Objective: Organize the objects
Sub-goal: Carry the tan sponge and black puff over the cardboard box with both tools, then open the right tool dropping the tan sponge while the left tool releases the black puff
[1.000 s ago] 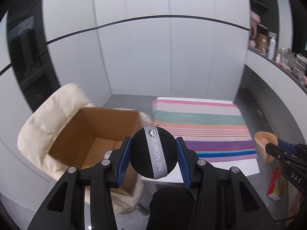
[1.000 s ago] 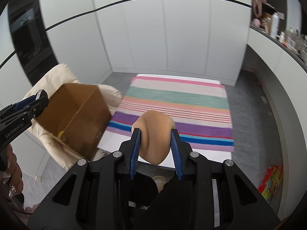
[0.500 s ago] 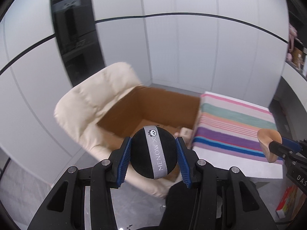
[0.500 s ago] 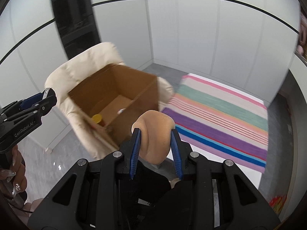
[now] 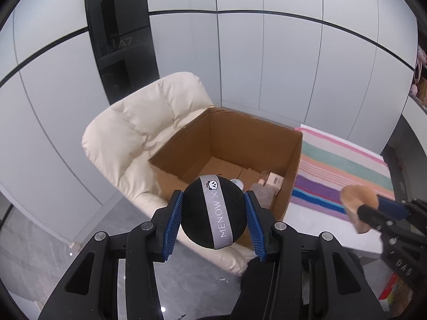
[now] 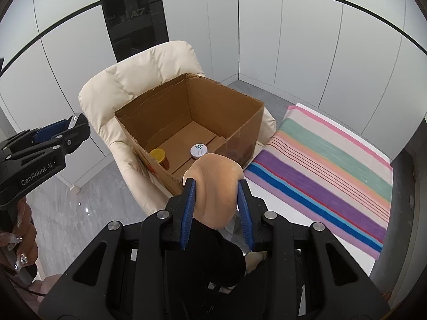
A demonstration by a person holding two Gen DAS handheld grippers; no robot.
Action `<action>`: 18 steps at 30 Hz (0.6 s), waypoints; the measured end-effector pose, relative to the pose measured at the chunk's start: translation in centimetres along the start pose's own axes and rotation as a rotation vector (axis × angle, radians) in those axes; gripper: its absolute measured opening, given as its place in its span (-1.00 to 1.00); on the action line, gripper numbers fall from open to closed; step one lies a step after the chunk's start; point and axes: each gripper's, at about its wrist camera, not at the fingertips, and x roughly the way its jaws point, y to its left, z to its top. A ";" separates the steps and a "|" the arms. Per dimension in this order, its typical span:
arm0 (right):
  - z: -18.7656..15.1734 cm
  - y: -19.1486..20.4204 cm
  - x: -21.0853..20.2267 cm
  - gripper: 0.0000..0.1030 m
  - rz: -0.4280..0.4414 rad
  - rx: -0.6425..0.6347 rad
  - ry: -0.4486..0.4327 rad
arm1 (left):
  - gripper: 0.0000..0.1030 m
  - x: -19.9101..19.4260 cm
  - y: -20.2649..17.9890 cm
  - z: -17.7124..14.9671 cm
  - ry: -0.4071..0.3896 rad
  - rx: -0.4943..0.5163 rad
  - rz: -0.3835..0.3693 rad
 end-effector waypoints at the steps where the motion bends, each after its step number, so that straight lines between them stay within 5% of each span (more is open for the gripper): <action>1: 0.5 0.2 0.6 -0.37 -0.001 -0.008 0.002 | -0.09 0.4 -0.1 0.5 -0.004 0.002 -0.001; 8: 4.6 0.7 5.5 -0.36 0.023 -0.017 0.016 | -0.08 5.5 -0.1 5.2 -0.040 -0.020 0.005; 18: 10.4 0.6 13.6 -0.35 0.011 0.009 0.047 | -0.07 14.4 2.6 9.1 0.026 -0.102 0.061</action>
